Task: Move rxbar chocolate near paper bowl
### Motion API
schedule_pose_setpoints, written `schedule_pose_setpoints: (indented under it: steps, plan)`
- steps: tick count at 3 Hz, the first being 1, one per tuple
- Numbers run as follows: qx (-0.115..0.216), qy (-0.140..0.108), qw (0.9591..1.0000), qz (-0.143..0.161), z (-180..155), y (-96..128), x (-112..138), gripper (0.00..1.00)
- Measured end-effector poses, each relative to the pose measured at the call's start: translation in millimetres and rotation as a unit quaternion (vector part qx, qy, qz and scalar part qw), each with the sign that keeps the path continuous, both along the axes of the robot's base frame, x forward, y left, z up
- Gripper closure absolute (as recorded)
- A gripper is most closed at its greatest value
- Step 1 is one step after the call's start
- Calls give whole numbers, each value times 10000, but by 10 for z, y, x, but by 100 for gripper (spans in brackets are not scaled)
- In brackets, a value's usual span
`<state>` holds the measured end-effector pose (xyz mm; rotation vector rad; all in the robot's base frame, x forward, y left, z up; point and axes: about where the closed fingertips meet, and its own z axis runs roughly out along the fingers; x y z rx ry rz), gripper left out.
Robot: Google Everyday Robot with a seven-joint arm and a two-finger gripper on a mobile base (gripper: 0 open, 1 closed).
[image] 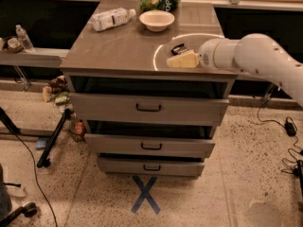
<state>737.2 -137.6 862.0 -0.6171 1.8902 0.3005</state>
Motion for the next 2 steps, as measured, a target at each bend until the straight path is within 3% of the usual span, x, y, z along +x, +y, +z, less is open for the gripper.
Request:
schedule_pose_setpoints:
  steps: [1, 2]
  plan:
    - [75, 37, 9997, -249, -190, 59, 181, 24]
    - [97, 53, 9994, -337, -265, 73, 256, 23]
